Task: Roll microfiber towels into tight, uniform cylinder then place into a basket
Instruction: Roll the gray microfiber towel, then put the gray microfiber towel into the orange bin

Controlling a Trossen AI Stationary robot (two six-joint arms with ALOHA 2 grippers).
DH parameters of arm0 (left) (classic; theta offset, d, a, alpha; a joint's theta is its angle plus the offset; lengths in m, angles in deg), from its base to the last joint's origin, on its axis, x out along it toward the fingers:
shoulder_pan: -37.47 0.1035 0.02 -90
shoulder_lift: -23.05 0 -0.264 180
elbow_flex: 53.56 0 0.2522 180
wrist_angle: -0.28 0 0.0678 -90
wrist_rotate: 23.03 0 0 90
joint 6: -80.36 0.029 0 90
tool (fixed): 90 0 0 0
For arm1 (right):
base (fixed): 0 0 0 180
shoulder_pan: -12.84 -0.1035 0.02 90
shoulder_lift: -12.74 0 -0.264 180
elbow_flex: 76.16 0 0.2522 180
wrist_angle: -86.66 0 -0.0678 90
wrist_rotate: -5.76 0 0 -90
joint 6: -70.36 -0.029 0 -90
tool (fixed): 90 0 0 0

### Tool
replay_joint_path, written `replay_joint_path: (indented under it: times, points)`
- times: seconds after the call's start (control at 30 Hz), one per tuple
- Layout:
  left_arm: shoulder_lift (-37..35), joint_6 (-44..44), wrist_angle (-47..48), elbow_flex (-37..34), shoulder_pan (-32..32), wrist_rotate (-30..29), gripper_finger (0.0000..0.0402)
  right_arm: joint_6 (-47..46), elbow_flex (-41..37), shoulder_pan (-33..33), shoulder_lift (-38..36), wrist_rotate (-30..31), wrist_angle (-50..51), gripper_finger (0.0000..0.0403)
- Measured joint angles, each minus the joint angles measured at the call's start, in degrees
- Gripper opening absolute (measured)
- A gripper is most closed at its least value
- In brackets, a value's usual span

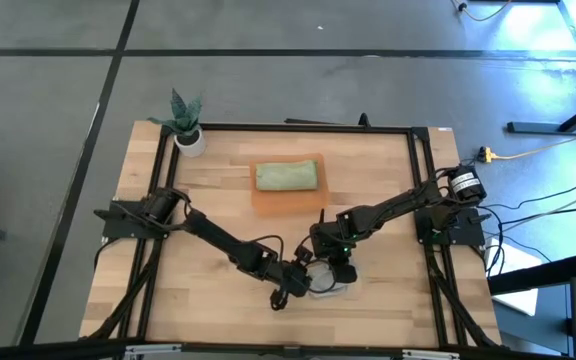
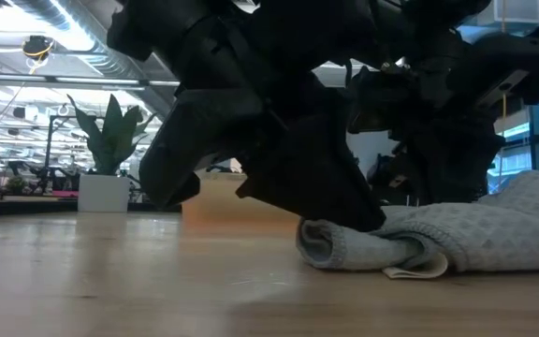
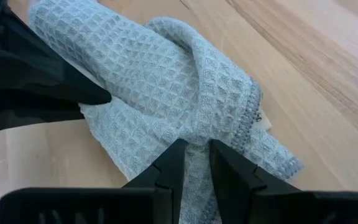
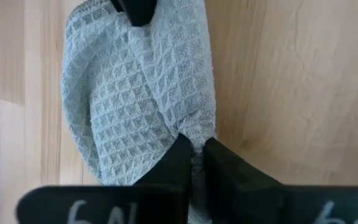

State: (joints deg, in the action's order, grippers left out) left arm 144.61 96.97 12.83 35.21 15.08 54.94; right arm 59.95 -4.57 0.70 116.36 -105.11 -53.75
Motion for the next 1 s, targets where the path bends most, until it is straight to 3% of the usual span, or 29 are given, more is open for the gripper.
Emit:
replay_joint_path:
  times: [0.13,0.37,0.57,0.77,1.0]
  points:
    - [0.0,-0.1,1.0,0.1,0.2,0.0,0.0069,-1.2,0.0,0.0,0.0,0.3,-0.2,0.0059]
    - [-0.1,-1.6,1.8,0.1,0.8,0.1,0.0069,0.8,1.2,0.0,0.0,0.6,0.7,0.0158]
    - [-0.1,-1.6,2.6,0.1,1.2,0.1,0.0069,4.9,7.2,0.0,0.0,0.5,10.8,0.0226]
    - [-0.2,-3.9,4.5,0.1,2.5,-0.1,0.0069,4.4,12.9,-1.5,-0.1,0.7,21.5,0.024]
    - [-0.2,-4.2,4.8,0.2,2.8,-0.1,0.0069,9.5,13.2,-7.7,-0.1,10.8,23.0,0.0229]
